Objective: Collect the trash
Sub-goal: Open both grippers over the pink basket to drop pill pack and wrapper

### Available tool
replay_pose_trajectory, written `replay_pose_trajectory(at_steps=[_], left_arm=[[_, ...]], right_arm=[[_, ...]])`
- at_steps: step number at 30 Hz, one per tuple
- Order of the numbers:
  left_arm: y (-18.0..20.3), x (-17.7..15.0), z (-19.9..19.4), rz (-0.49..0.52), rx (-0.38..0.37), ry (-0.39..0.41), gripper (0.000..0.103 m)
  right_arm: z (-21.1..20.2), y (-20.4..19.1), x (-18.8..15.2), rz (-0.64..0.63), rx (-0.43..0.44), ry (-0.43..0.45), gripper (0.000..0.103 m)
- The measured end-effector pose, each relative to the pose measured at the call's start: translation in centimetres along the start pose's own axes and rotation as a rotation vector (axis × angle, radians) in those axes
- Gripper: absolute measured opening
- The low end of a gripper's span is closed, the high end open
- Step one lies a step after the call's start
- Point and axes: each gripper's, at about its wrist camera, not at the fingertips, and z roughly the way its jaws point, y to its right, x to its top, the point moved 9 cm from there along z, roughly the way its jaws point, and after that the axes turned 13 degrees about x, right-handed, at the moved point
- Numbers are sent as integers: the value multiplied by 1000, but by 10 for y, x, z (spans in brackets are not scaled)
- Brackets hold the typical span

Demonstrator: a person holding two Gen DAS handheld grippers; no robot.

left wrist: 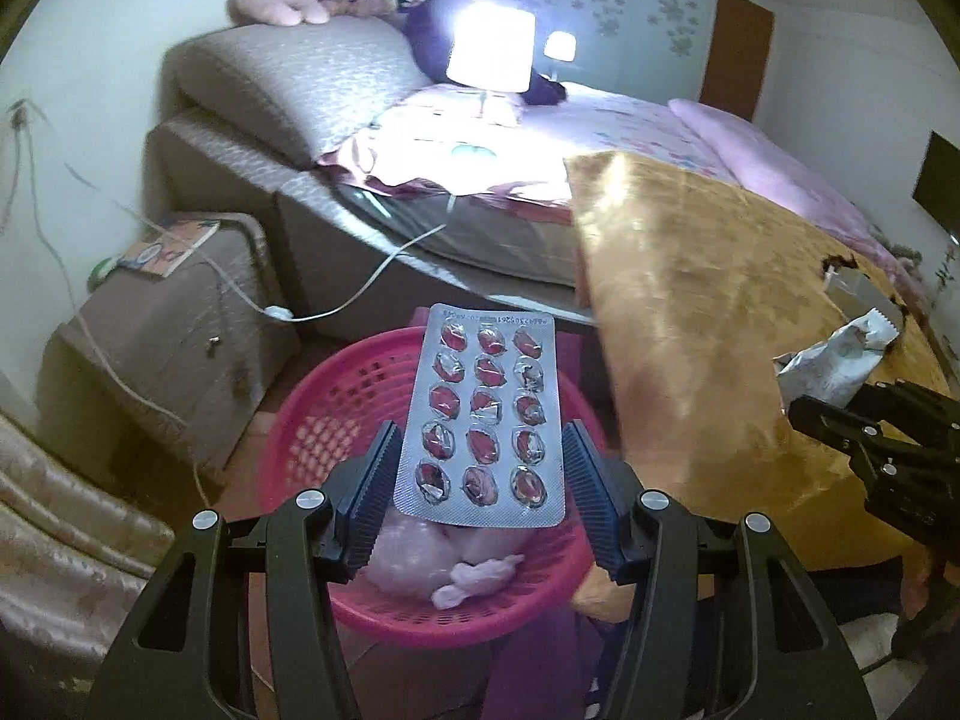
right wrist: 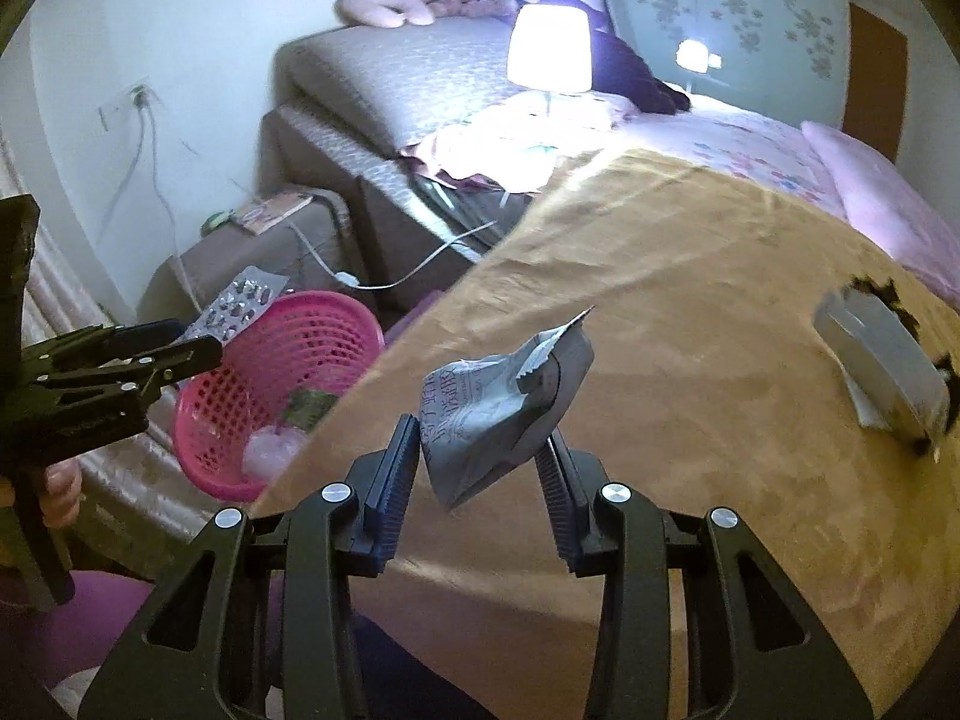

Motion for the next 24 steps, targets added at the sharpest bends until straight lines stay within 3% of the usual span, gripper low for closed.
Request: replay_pose_trajectory(at_steps=[9,24], left_arm=[[-24,-2,15,-43,69,-22,53],[-46,-9,32,-101,98,-77,53]], right_arm=[[35,-35,15,-30,86,-49,39],[82,-71,24,-63,168,-134,39]])
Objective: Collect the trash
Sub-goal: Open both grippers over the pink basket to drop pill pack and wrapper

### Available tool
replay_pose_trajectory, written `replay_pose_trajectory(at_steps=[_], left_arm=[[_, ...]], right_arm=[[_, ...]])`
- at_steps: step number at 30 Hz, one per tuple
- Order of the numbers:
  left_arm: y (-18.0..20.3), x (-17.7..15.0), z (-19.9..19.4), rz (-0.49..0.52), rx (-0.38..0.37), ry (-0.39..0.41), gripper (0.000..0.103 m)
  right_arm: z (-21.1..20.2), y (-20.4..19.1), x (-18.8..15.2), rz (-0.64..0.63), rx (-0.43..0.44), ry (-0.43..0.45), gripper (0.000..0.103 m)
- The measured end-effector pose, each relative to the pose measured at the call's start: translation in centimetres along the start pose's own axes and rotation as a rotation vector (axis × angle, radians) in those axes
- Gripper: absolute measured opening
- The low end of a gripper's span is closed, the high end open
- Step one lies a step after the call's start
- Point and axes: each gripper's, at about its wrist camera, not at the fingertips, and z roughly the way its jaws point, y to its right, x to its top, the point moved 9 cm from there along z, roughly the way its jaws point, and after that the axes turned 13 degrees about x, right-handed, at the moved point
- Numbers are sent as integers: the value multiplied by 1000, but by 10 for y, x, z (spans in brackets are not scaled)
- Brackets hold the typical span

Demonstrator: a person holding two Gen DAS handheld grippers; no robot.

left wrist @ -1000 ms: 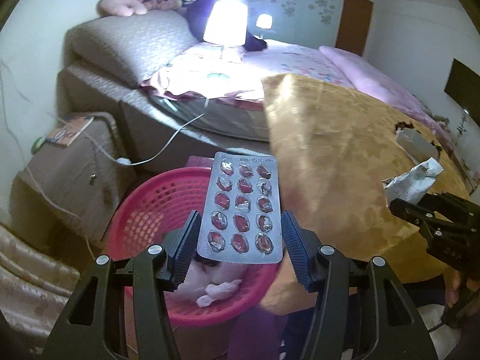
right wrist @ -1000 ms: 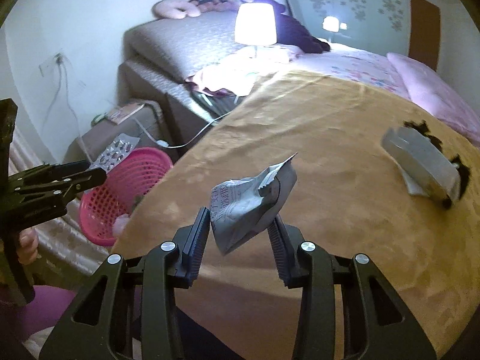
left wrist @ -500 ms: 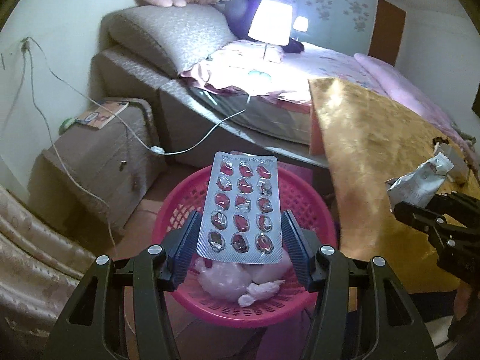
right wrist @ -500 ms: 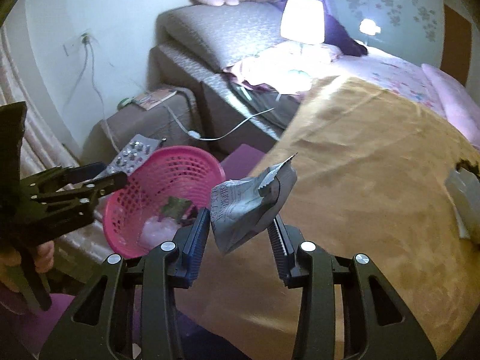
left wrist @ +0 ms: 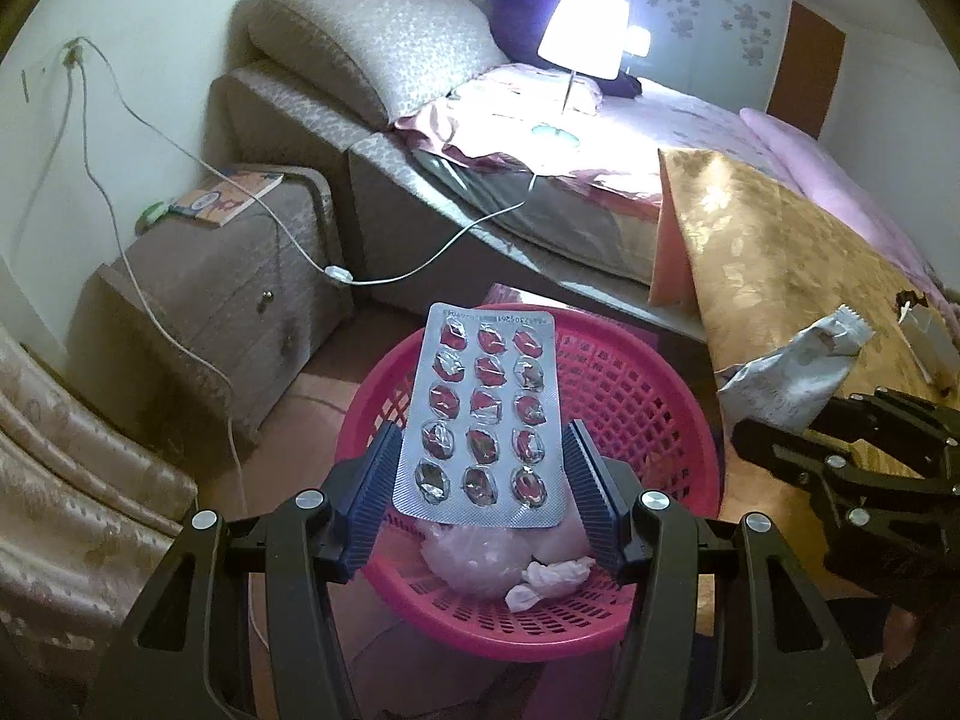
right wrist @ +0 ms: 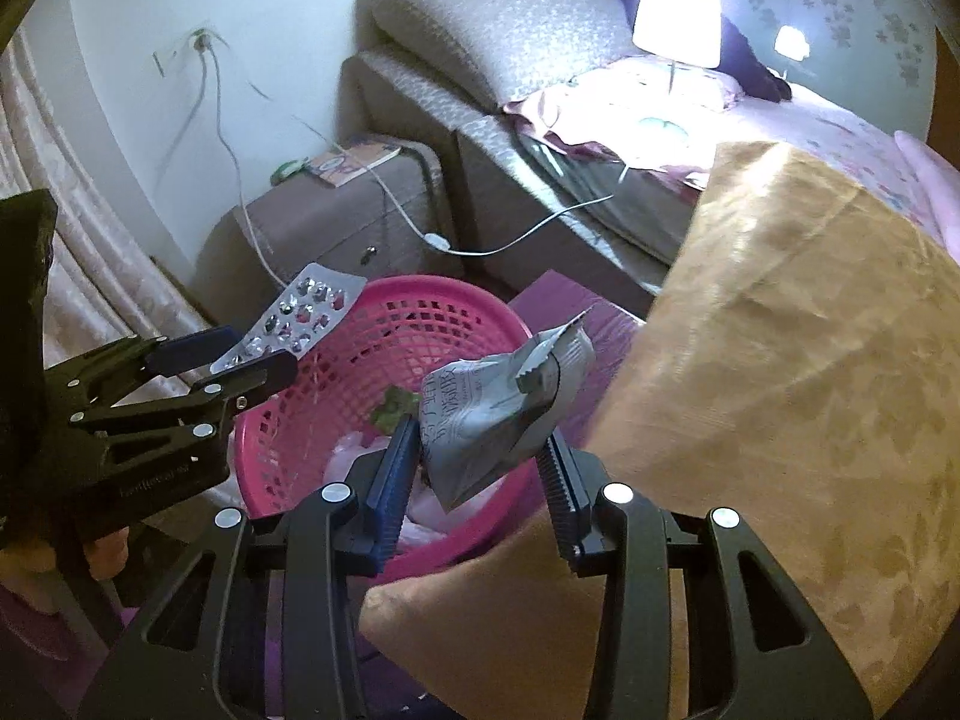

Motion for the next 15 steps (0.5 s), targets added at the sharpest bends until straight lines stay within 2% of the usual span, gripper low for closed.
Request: replay_pose_trajectory(at_steps=[9,10,12,15], left_arm=[[-9,-2,7,-39,1,-32,55],[-10,-2,8,-48,-1,-37,59],[-11,-1,7,-56,-2,-37,65],[-12,-1,6,-57,-1,-32,66]], right_arm=[[19,-5,3,-3,26,-22,41],[20,-7,3,-6,29,-23,42],[20,-9,2,-4,36,-22,54],[19,-9,2,-5,28,-11,59]])
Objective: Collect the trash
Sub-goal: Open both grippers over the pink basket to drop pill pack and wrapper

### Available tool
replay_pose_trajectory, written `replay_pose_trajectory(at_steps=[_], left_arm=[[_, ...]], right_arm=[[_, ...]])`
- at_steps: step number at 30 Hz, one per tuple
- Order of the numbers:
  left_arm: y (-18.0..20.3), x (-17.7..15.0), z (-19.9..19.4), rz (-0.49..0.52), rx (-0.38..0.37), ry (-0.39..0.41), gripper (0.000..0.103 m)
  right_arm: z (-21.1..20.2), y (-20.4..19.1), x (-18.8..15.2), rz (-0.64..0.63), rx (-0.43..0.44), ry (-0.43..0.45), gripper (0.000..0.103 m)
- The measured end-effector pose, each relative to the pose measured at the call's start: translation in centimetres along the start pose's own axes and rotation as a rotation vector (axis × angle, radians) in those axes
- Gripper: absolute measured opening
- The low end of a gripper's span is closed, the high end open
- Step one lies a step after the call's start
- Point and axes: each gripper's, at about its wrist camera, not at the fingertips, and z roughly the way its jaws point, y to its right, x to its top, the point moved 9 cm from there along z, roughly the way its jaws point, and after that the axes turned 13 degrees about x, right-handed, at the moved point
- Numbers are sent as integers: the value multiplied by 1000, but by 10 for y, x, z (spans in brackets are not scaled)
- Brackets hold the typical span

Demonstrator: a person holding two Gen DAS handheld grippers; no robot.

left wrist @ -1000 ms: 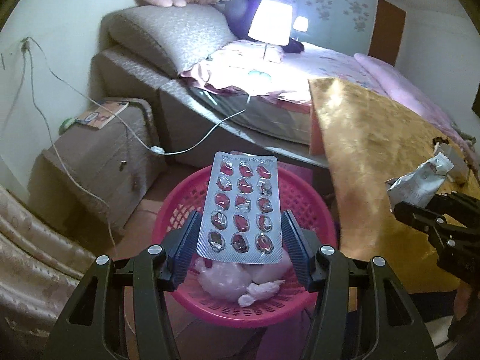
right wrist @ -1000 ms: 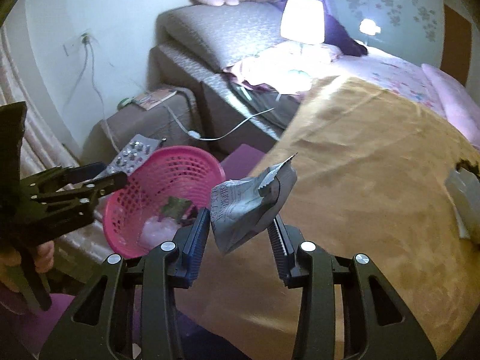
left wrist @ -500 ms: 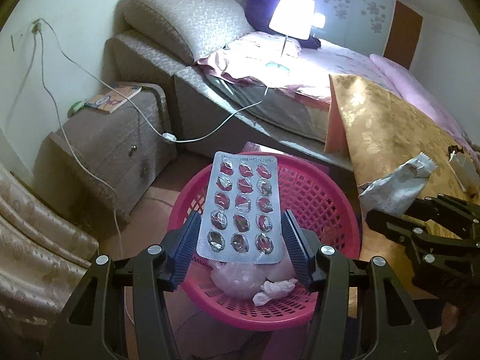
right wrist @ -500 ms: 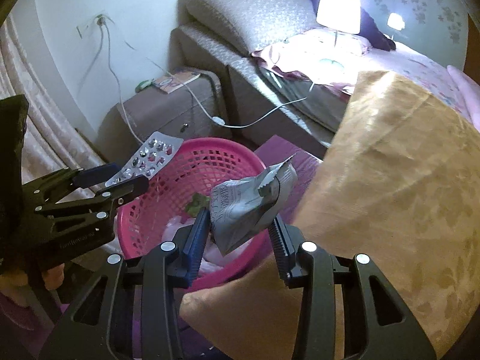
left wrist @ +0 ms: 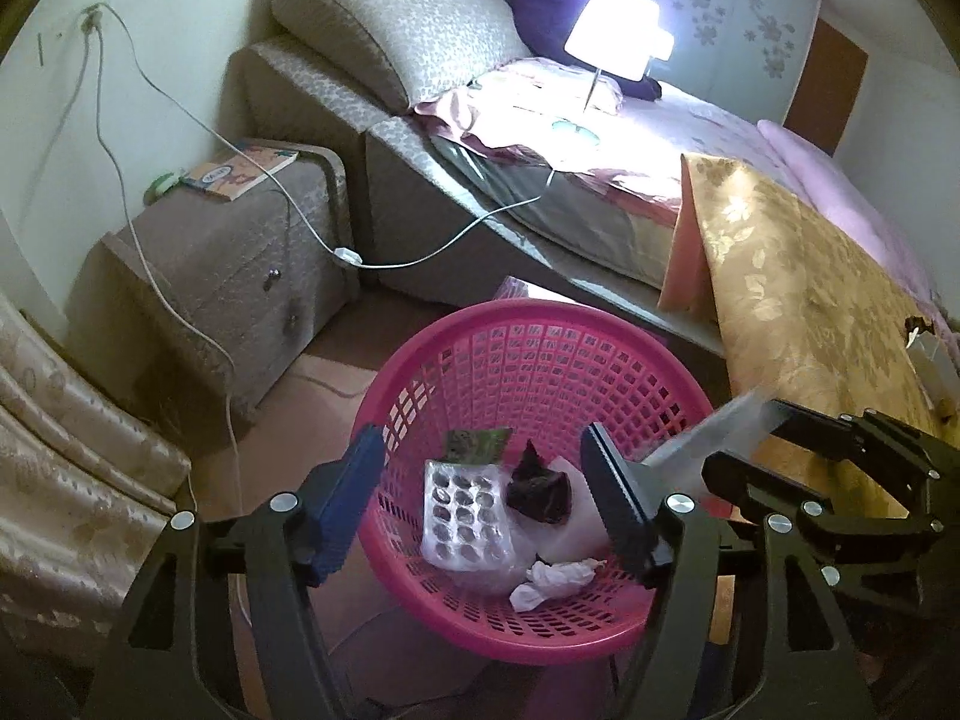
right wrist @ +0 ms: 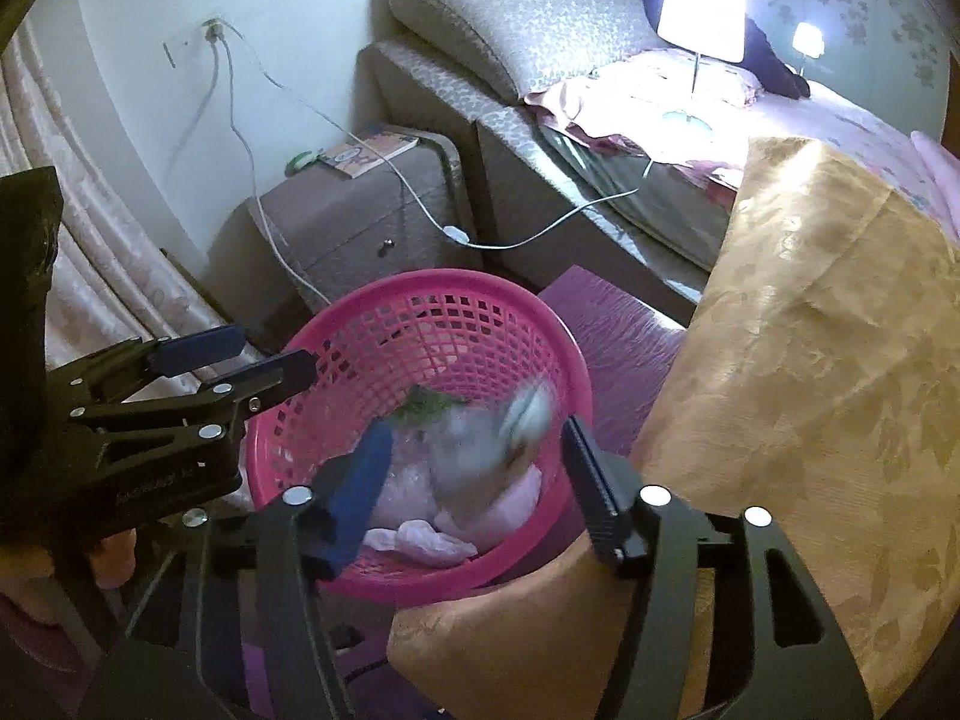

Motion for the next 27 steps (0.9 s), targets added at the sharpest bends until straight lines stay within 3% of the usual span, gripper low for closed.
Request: replay_pose_trajectory(at_steps=[15,27], left_arm=[[2,6,-12,-9,11,54,74],[20,5,-23,26,-10,100,77]], right_arm=[[-38,16,-3,23,-79,96,65],[-80,50,-16,112,-174,177,69]])
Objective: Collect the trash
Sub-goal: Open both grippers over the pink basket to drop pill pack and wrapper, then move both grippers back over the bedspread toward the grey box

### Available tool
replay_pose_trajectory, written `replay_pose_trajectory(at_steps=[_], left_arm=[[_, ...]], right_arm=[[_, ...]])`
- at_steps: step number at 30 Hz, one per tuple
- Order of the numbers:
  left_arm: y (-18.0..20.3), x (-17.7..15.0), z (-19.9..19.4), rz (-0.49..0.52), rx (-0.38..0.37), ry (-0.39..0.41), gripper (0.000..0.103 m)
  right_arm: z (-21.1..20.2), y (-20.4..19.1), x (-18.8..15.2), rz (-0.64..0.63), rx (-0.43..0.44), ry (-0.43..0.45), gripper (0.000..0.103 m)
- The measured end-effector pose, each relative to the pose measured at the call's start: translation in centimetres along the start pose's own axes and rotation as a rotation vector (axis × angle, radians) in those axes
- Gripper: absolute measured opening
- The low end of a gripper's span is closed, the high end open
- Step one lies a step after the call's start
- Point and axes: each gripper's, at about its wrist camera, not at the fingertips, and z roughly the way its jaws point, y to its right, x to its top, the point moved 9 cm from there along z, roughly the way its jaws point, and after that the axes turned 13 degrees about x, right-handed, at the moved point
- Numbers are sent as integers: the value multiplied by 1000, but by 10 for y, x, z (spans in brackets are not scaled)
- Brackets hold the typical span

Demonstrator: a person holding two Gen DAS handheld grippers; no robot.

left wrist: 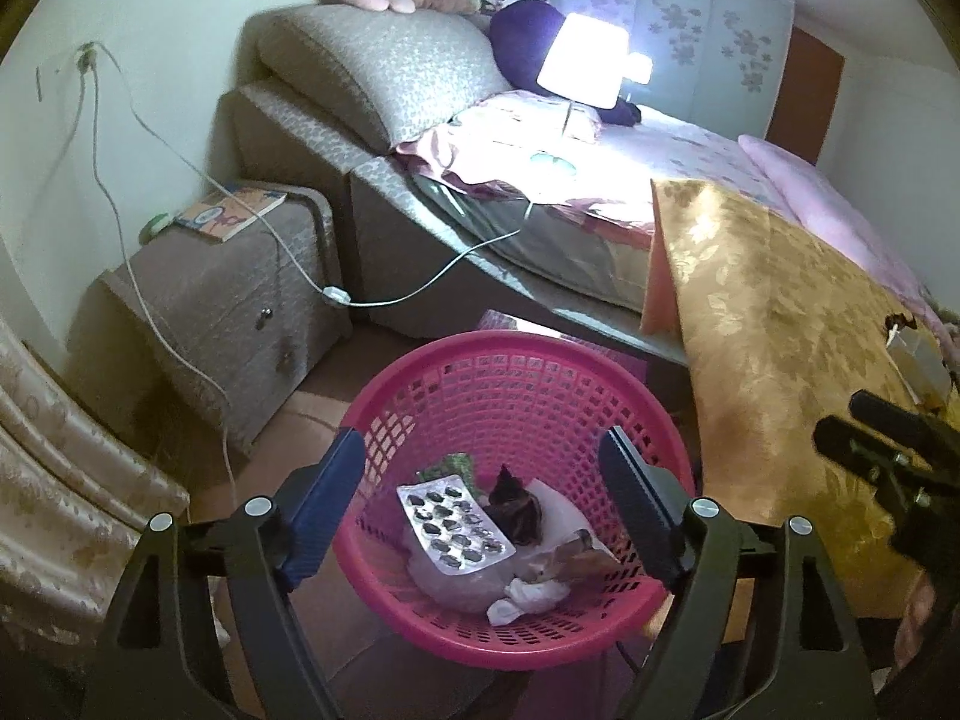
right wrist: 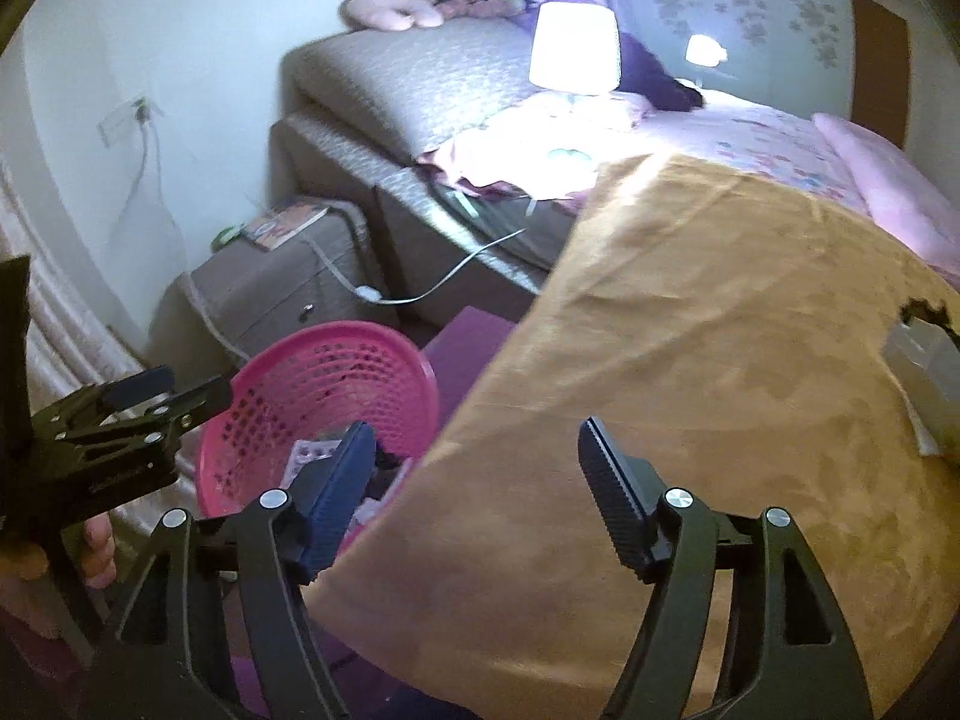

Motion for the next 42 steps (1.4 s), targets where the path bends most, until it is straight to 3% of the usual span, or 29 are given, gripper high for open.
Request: replay_pose_trajectory(at_steps=[11,24,31,42], left_arm=[[24,-2,-10,58,-32,27,78],[77,-4,-26,160,-120,28,78],[131,-4,-38,249,-196,24,78],[239,3,-61,321,-327,8,78]], right_arm=[[-56,67,-8,90,-154,93,71],[-143,169,-68,256,-398,173,76],[-174,204,-90,292,-509,189,76],[-204,242,-115,366,-573,218,76]])
